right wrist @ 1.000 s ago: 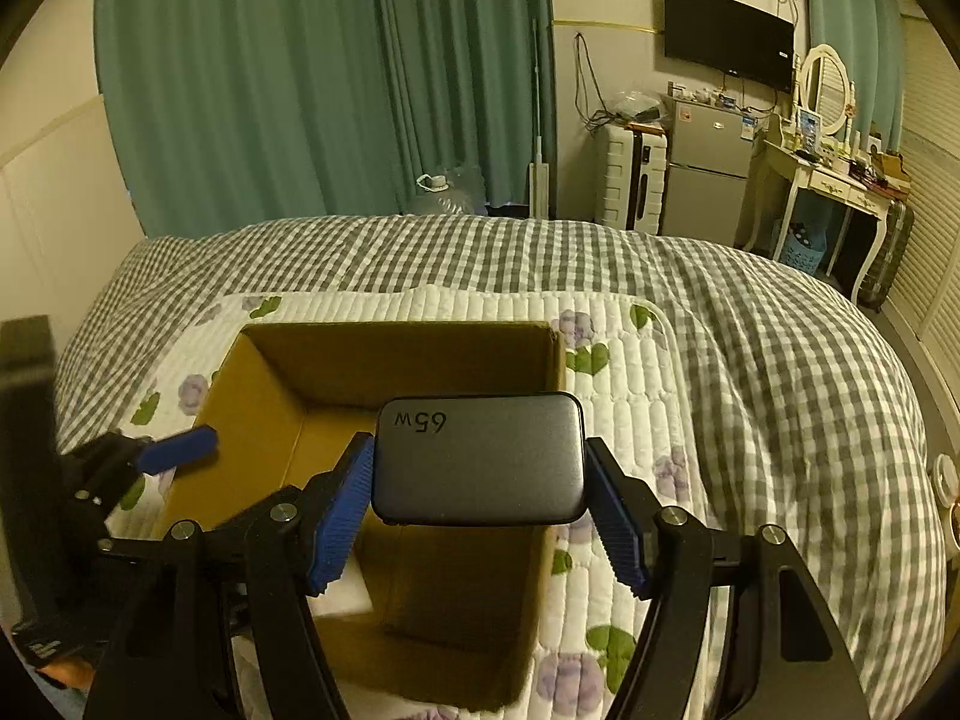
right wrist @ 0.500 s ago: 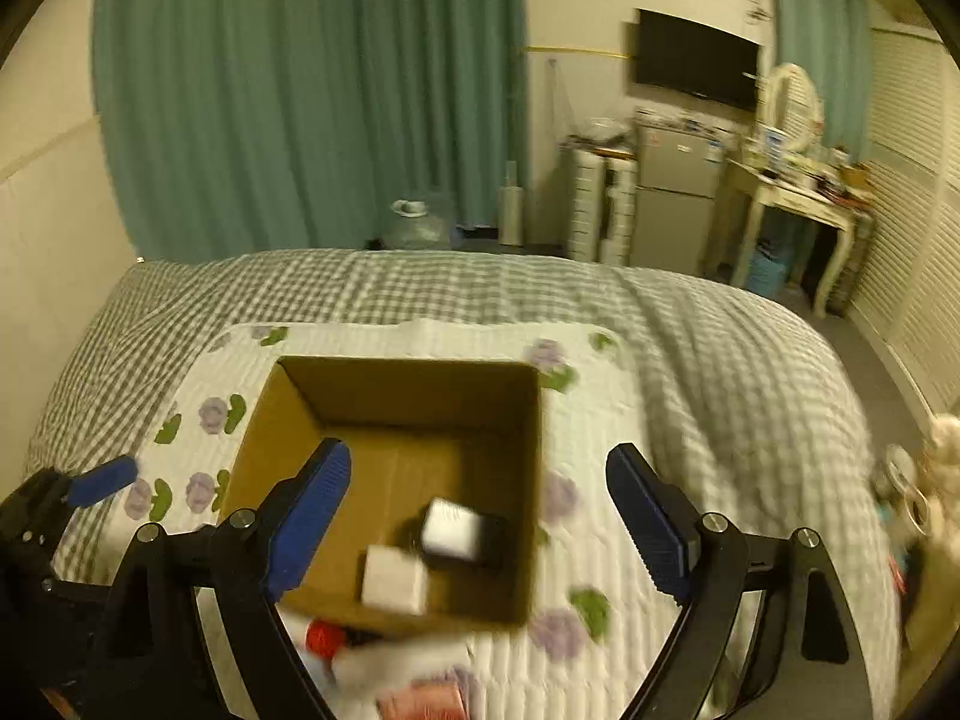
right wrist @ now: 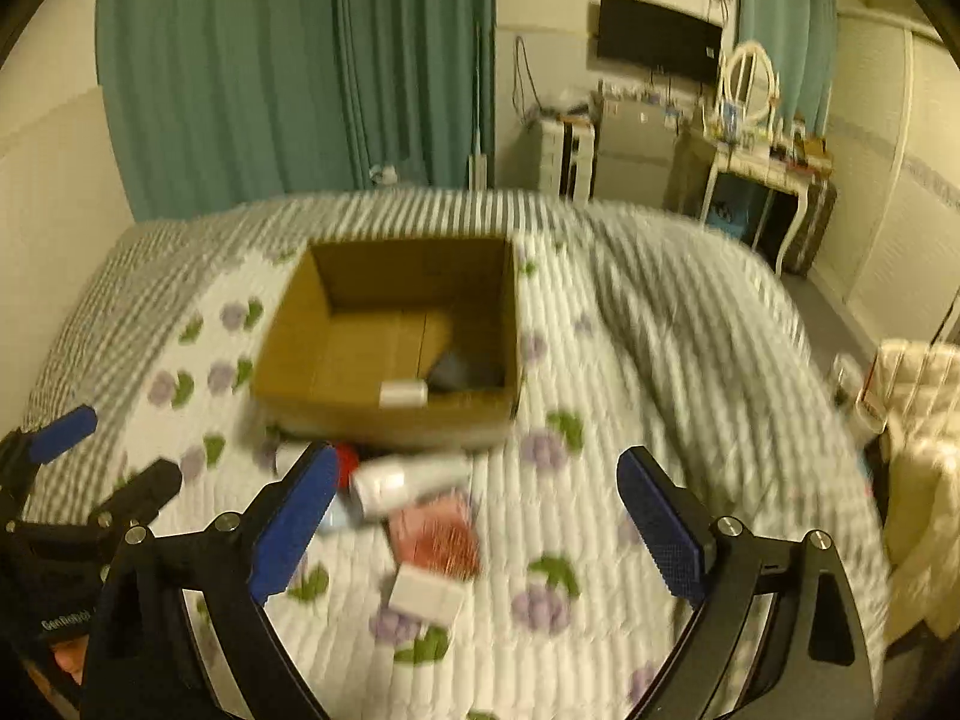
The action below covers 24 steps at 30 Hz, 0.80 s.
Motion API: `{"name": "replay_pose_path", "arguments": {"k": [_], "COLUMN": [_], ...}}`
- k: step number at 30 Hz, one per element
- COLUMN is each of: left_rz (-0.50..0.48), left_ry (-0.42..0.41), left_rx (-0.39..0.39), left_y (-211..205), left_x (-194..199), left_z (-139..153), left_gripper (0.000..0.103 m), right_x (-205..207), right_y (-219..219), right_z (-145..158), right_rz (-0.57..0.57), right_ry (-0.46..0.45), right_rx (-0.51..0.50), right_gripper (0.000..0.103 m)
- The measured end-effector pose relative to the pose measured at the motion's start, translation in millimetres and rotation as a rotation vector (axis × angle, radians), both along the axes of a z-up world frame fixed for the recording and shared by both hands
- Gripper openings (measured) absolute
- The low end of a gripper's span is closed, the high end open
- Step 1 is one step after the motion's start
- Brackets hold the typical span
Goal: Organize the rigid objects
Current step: 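Grasp the white square charger with the right tool while the left tool grasps the light blue earbud case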
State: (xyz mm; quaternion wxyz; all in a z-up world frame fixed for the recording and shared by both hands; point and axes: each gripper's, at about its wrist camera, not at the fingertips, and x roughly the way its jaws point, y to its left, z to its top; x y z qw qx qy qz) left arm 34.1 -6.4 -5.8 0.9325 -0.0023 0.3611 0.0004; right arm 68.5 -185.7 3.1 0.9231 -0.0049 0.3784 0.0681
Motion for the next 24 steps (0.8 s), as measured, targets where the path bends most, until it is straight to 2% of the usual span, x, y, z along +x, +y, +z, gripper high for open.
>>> {"name": "replay_pose_path", "arguments": {"k": [3, 7, 12, 17, 23, 24], "left_rz": [0.017, 0.033, 0.046, 0.046, 0.045, 0.045], "left_ry": [0.037, 0.055, 0.106, 0.131, 0.151, 0.153], "left_rx": [0.019, 0.051, 0.044, 0.037, 0.035, 0.037], "left_y": [2.5, 4.3, 7.6, 8.5, 6.6, 6.4], "left_x": [4.0, 4.7, 7.8, 9.6, 10.0, 10.2], "left_z": [-24.6, -49.0, -69.1, -76.9, -82.8, -83.8], "left_gripper": [0.102, 0.102, 0.102, 0.102, 0.103, 0.102], "right_x": [-3.1, 0.7, 7.9, 13.1, 18.3, 18.7], "right_y": [1.4, 9.4, 18.4, 29.5, 31.8, 31.8], "right_z": [-36.2, -86.3, -127.6, -149.6, -166.2, -169.4], "right_rz": [-0.017, -0.01, -0.002, 0.008, 0.018, 0.023], "right_ry": [0.053, 0.17, 0.265, 0.312, 0.358, 0.368], "right_rx": [0.011, -0.013, 0.007, -0.018, 0.0, 0.004], "right_gripper": [0.094, 0.094, 0.094, 0.094, 0.081, 0.074]}}
